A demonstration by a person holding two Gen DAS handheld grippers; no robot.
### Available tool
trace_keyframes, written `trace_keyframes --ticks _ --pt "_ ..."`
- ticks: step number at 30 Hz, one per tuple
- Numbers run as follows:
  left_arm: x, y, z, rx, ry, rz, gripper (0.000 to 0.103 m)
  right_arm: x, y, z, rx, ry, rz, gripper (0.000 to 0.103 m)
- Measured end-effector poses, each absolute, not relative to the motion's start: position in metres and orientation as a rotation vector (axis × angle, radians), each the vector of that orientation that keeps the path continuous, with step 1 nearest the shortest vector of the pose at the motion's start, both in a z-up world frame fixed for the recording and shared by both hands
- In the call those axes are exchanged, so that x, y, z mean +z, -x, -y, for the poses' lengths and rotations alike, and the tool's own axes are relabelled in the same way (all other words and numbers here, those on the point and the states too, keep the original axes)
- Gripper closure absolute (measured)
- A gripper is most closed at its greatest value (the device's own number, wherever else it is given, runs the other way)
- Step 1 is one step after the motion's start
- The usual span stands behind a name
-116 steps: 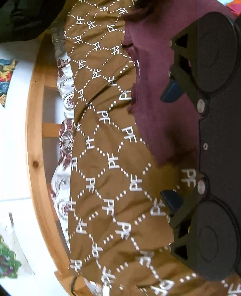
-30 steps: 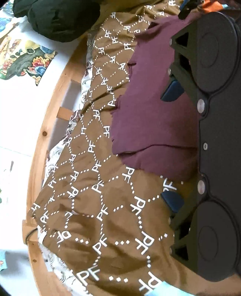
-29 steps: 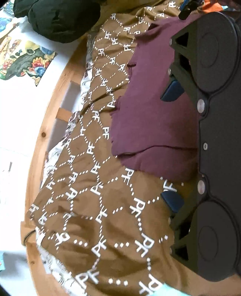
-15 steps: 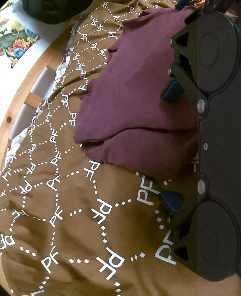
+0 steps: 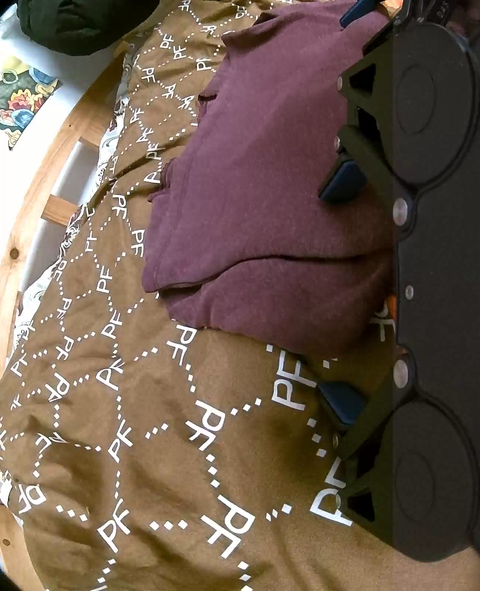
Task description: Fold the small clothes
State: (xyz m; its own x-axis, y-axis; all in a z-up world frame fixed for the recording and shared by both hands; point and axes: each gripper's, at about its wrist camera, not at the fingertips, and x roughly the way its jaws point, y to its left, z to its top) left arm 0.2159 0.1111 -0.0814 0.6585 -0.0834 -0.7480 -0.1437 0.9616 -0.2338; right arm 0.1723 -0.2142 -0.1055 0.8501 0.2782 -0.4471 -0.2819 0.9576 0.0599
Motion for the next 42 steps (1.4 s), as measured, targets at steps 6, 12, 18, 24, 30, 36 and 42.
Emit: trace_keyframes --ticks 6,12,18,24,30,36,42 --pt "-0.081 -0.222 -0.113 0.013 0.313 -0.871 0.001 -0.106 -0.172 0.215 0.294 0.002 -0.464 0.0" --pt "-0.079 -0.232 -0.113 -0.018 0.333 -0.888 0.012 -0.108 -0.171 0.215 0.292 0.002 -0.462 0.0" --pt "-0.072 -0.24 -0.095 0.037 0.248 -0.93 0.026 -0.108 -0.171 0.214 0.293 0.001 -0.463 0.0" --pt "-0.061 -0.244 -0.083 0.089 0.218 -0.958 0.057 -0.107 -0.171 0.213 0.291 0.004 -0.466 0.0" --pt "-0.042 -0.245 -0.073 0.11 0.205 -0.946 0.08 -0.106 -0.173 0.212 0.291 0.007 -0.477 0.0" --pt "0.003 -0.236 -0.04 0.011 0.125 -0.837 0.083 -0.096 -0.178 0.218 0.314 -0.004 -0.519 0.0" --pt "0.04 -0.239 0.018 -0.128 0.029 -0.77 0.085 -0.075 -0.184 0.236 0.276 0.083 -0.544 0.0"
